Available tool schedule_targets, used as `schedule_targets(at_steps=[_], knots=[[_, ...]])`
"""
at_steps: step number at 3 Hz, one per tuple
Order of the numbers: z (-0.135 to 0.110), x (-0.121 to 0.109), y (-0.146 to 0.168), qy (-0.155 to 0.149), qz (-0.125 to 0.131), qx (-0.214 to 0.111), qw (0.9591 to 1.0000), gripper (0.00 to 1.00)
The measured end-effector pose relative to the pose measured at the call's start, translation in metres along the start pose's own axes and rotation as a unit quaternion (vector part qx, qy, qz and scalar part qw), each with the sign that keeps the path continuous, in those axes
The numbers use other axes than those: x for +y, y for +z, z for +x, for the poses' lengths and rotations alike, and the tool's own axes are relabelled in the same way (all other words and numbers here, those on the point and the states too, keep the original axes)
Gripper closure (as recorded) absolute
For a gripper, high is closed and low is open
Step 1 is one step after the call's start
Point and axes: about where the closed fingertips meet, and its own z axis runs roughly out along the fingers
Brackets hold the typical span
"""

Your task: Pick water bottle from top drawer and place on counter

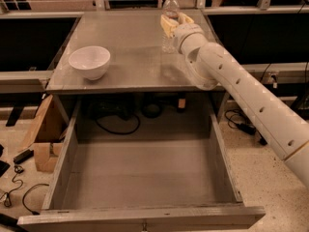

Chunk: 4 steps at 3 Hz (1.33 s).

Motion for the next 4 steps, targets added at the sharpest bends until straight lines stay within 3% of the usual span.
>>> schedule_targets(at_steps=[1, 4], knots=[[0.0000, 0.0000, 0.0000, 0.000, 0.000, 0.000, 1.0000, 0.81], [0.0000, 0.0001, 0.0000, 0.000, 0.000, 0.000, 1.0000, 0.11]])
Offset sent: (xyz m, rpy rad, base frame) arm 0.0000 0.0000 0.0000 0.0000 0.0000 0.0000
